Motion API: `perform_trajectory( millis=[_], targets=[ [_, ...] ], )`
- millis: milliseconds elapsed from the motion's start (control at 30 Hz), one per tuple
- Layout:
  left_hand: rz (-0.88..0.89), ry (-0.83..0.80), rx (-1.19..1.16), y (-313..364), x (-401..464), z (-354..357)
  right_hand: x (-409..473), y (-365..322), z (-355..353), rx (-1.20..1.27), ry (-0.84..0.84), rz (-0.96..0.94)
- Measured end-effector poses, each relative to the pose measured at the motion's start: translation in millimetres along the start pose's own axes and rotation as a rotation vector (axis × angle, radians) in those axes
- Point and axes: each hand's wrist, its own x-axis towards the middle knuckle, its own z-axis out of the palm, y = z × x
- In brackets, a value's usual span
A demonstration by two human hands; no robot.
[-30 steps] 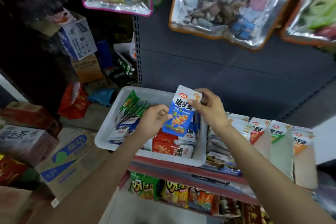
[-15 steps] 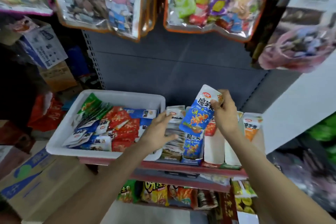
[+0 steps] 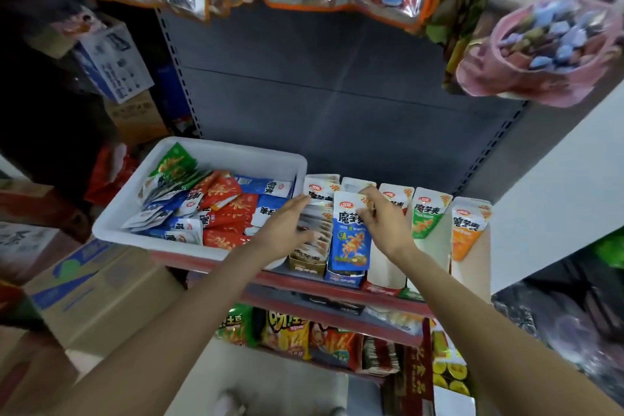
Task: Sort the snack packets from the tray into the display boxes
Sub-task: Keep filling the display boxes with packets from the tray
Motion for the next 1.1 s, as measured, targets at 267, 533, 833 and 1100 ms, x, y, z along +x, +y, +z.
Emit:
perform_trajectory(
  millis=[267, 533, 833, 1100],
  targets=[
    [-0.029, 0.012, -0.007, 1.9, -1.7, 2.6, 3.5, 10.0, 6.5, -0.039, 0.075, 0.038],
    [-0.019, -0.003, -0.004, 2.0, 0.4, 0.0, 11.0, 19.1, 16.3, 0.003, 0.138, 0.094],
    [-0.006, 0.029, -0.038, -0.4, 1.2, -1.3, 8.4, 28.1, 27.1, -0.284, -0.064, -0.061],
    [-0.006, 0.254, -0.154, -16.3, -9.9, -16.4, 17.3, -32.3, 16.1, -0.094, 0.092, -0.131]
  ],
)
